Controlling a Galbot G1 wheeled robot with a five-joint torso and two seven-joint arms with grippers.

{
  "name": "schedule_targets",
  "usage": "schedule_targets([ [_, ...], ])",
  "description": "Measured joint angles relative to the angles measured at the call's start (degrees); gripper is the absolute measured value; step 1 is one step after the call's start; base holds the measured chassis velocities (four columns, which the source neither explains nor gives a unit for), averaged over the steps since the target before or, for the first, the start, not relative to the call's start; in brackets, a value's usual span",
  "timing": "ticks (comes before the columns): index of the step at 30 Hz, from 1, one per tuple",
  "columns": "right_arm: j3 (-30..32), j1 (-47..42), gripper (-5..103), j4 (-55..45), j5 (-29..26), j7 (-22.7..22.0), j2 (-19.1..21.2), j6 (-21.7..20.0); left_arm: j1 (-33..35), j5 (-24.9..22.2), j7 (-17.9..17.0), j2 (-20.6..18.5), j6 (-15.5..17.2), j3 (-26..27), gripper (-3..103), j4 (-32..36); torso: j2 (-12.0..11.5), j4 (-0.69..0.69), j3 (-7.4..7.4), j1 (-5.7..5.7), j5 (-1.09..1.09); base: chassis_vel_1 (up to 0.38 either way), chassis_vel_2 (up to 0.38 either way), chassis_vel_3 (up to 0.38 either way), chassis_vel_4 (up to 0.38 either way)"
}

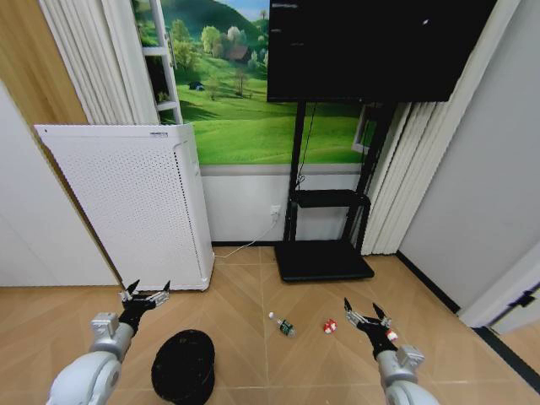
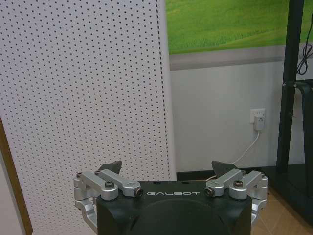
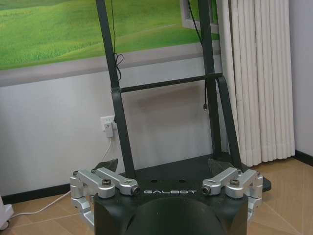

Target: Pick up the trash bin and place the garbage on the floor into it.

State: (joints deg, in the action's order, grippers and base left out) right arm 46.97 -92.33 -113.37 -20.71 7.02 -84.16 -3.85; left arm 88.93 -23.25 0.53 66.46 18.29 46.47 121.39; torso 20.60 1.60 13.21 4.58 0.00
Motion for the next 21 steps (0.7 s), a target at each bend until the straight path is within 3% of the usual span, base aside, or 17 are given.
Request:
schedule_targets([
  [7,0.1,-0.3,100,1.9,-2.2,1.8,1.3,2.6,1.7,-0.4,-1.9,-0.4,0.1,-0.3,100,3.0,-1.4,-0.01,-0.94,-0.43,-0.01,0.0,0.0,0.0,0.0],
  [11,0.0,0.0,100,3.2,-2.7,2.2,1.4,3.9,2.4,-1.0,-5.5,-1.5,0.1,-1.7,100,4.4,-2.3,-0.01,-1.54,-0.71,0.0,0.0,0.0,0.0,0.0],
  [12,0.0,0.0,100,3.5,-2.6,2.3,1.0,4.4,3.0,-1.3,-8.0,-2.2,0.4,-3.1,100,5.4,-2.7,0.0,-1.85,-0.87,0.0,0.0,0.0,0.0,0.0],
  [21,0.2,0.3,100,3.4,-1.9,2.2,-0.9,5.0,2.2,-1.5,-9.4,-2.2,0.8,-4.7,100,5.9,-4.7,-0.02,-3.15,-1.52,0.0,0.0,0.0,0.0,0.0],
])
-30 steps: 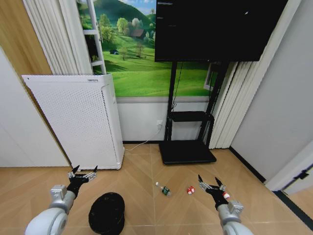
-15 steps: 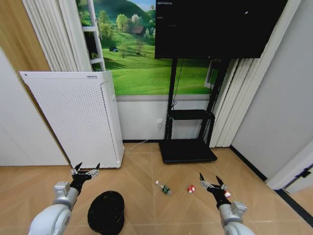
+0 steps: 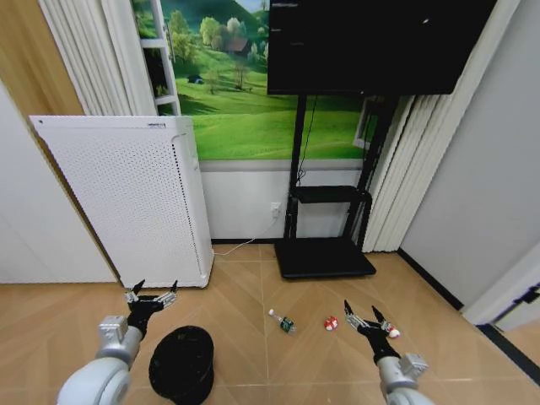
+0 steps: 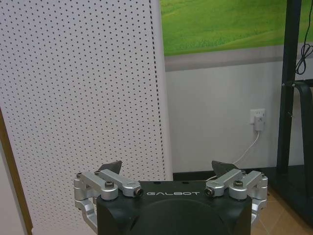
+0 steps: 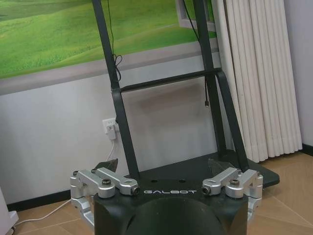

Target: Pick up the trash bin and place the garbage on the floor into it.

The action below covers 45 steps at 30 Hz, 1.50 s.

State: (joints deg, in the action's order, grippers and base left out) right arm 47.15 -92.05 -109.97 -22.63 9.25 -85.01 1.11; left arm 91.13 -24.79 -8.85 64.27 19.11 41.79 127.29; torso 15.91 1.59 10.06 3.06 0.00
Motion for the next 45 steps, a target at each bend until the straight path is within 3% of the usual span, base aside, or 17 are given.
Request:
schedule_targets([
  [22,0.0,1.8,100,0.4,0.2,-1.3,0.6,-3.0,-2.3,2.5,0.2,1.7,0.2,-1.9,100,-2.3,-5.2,0.01,-3.64,-1.51,0.0,0.0,0.0,0.0,0.0],
  [27,-0.1,1.7,100,1.5,-0.1,-1.3,1.1,-2.4,-2.3,2.5,0.2,2.1,0.3,-2.1,100,-2.3,-7.1,0.01,-5.06,-2.04,0.0,0.0,0.0,0.0,0.0],
  [45,0.0,2.5,100,2.7,-1.3,-1.5,1.8,-2.3,-1.9,4.8,-0.9,3.5,1.2,-4.4,100,-2.7,-10.9,0.01,-8.12,-2.79,0.0,0.0,0.0,0.0,0.0],
])
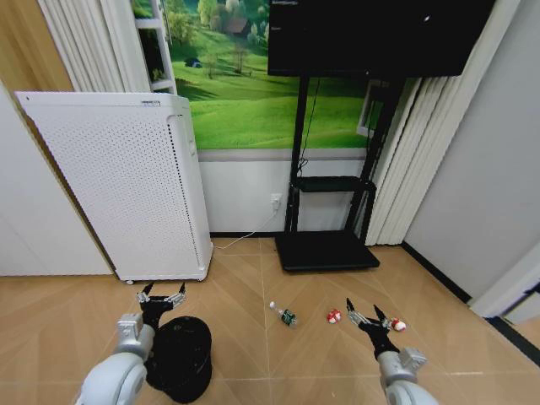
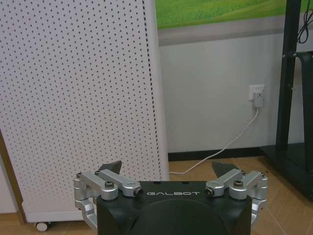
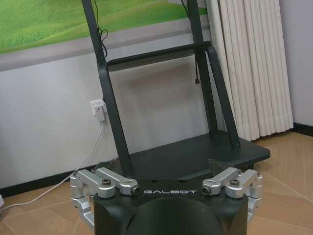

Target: Pick up the trash bin and place the garbage on the floor into it.

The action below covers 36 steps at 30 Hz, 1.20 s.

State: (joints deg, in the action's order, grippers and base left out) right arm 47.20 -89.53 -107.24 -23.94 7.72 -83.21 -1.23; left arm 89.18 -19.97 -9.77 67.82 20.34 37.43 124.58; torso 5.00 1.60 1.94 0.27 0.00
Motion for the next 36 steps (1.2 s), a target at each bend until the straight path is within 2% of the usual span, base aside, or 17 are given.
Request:
schedule_targets([
  [6,-0.4,0.5,100,0.4,0.6,-0.4,0.2,0.0,1.1,1.1,-1.2,1.6,1.6,0.1,100,0.1,-1.3,0.0,-1.18,-0.16,0.0,0.0,0.0,0.0,0.0],
  [8,-0.3,0.6,100,0.9,0.6,-1.1,0.4,0.3,1.6,-0.3,-2.5,2.8,6.4,1.0,100,0.6,-1.7,0.0,-1.54,-0.16,0.0,0.0,0.0,0.0,0.0],
  [9,-0.3,0.6,100,0.9,0.6,-1.1,0.4,0.3,1.6,-0.3,-2.5,2.8,6.4,1.0,100,0.6,-1.7,0.0,-1.54,-0.16,0.0,0.0,0.0,0.0,0.0],
  [12,0.0,0.6,100,2.0,0.3,-1.9,0.7,1.2,2.5,-2.9,-9.2,4.8,9.5,1.1,100,-0.4,-1.8,-0.01,-1.7,-0.14,0.0,0.0,0.0,0.0,0.0],
  [13,0.0,0.6,100,2.0,0.3,-1.9,0.7,1.2,2.5,-2.9,-9.2,4.8,9.5,1.1,100,-0.4,-1.8,-0.01,-1.7,-0.14,0.0,0.0,0.0,0.0,0.0],
  [14,0.0,0.6,100,2.4,0.3,-2.1,0.8,1.5,2.6,-4.4,-11.3,5.4,10.6,1.1,100,-1.1,-1.8,-0.01,-1.7,-0.13,0.0,0.0,0.0,0.0,0.0],
  [17,0.1,0.7,100,3.9,0.2,-2.6,0.9,2.3,2.6,-10.3,-17.2,6.5,15.8,1.4,100,-2.3,-1.8,0.0,-1.68,-0.1,0.0,0.0,0.0,0.0,0.0],
  [18,0.1,0.7,100,3.9,0.2,-2.6,0.9,2.3,2.6,-10.3,-17.2,6.5,15.8,1.4,100,-2.3,-1.8,0.0,-1.68,-0.1,0.0,0.0,0.0,0.0,0.0],
  [19,0.1,1.0,100,4.7,0.2,-2.9,1.0,2.7,2.4,-13.7,-20.1,6.7,18.5,1.4,100,-2.6,-1.7,0.0,-1.64,-0.09,0.0,0.0,0.0,0.0,0.0],
  [20,0.1,1.1,100,5.2,0.2,-3.2,1.0,2.8,2.3,-15.0,-21.3,6.8,20.0,1.5,100,-2.8,-1.7,0.0,-1.62,-0.08,0.0,0.0,0.0,0.0,0.0],
  [25,-0.4,1.8,100,6.6,0.7,-5.6,1.1,3.2,2.1,-16.8,-23.3,7.0,22.0,0.6,100,-3.4,-1.6,0.0,-1.53,-0.06,0.0,0.0,0.0,0.0,0.0],
  [30,-0.5,2.0,100,6.9,0.7,-6.3,1.1,3.2,2.1,-17.7,-23.9,7.0,22.2,0.1,100,-3.4,-1.5,0.0,-1.51,-0.05,0.0,0.0,0.0,0.0,0.0],
  [31,-0.6,2.6,100,7.6,0.7,-7.0,1.1,3.2,2.1,-18.1,-25.8,6.8,22.2,-1.3,100,-3.3,-1.5,0.0,-1.46,-0.04,0.0,0.0,0.0,0.0,0.0],
  [36,-0.6,2.8,100,8.1,0.7,-7.3,1.0,3.1,1.9,-17.9,-26.0,5.7,22.2,-1.7,100,-2.1,-1.4,-0.01,-1.41,-0.02,0.0,0.0,0.0,0.0,0.0],
])
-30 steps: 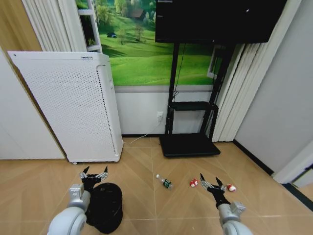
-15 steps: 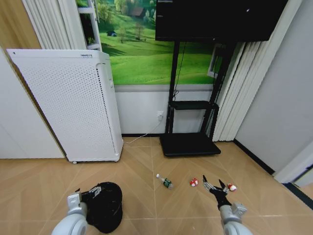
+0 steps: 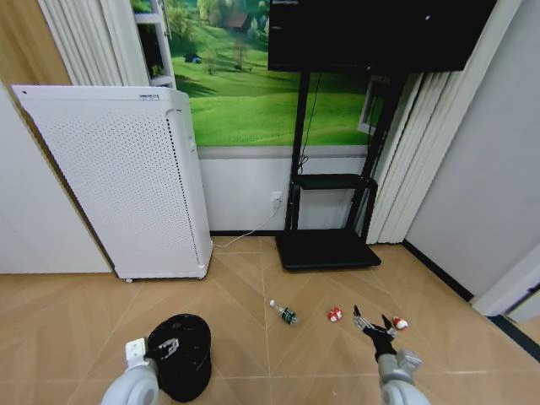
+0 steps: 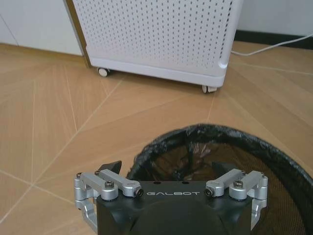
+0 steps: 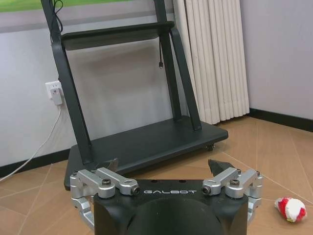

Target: Pick up the trash bin and place the garbage on the floor into it.

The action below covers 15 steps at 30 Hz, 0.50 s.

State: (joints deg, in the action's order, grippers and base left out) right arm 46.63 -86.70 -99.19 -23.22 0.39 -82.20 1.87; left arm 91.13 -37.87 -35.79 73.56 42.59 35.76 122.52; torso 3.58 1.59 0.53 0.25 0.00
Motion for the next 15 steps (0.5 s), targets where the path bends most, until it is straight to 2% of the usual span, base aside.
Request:
schedule_targets([
  [3,0.1,-0.3,100,0.6,0.5,-0.1,-0.4,0.2,0.0,0.1,0.6,-1.7,-0.1,0.9,100,1.7,0.1,0.01,0.04,0.01,0.01,0.0,0.0,0.0,0.0],
  [4,0.1,-0.7,100,1.1,1.0,-0.1,-0.7,0.7,0.8,0.7,3.3,-2.8,-0.2,2.7,100,2.6,0.1,0.01,0.07,0.01,0.0,0.0,0.0,0.0,0.0],
  [5,0.1,-0.7,100,1.1,1.0,-0.1,-0.7,0.7,0.8,0.7,3.3,-2.8,-0.2,2.7,100,2.6,0.1,0.01,0.07,0.01,0.0,0.0,0.0,0.0,0.0],
  [6,0.1,-0.9,100,1.3,1.5,-0.1,-1.0,0.9,1.6,1.7,5.3,-3.2,-0.2,4.1,100,2.7,0.1,0.0,0.08,0.01,0.01,0.0,0.0,0.0,0.0],
  [10,0.4,-1.2,100,1.2,1.7,-0.6,-1.6,1.0,2.9,2.4,6.3,-3.3,-0.2,5.6,100,2.0,0.1,-0.02,0.1,0.02,0.0,0.0,0.0,0.0,0.0],
  [12,0.8,-1.6,100,0.4,2.0,-1.6,-2.2,0.9,3.5,3.3,8.1,-3.0,-0.3,7.1,100,-0.1,0.2,0.02,0.12,0.02,0.02,0.0,0.0,0.0,0.0],
  [15,0.9,-1.4,100,0.0,2.2,-2.1,-2.6,0.4,4.3,3.8,9.7,-2.5,-0.3,8.1,100,-1.2,0.2,0.0,0.14,0.03,0.01,0.0,0.0,0.0,0.0],
])
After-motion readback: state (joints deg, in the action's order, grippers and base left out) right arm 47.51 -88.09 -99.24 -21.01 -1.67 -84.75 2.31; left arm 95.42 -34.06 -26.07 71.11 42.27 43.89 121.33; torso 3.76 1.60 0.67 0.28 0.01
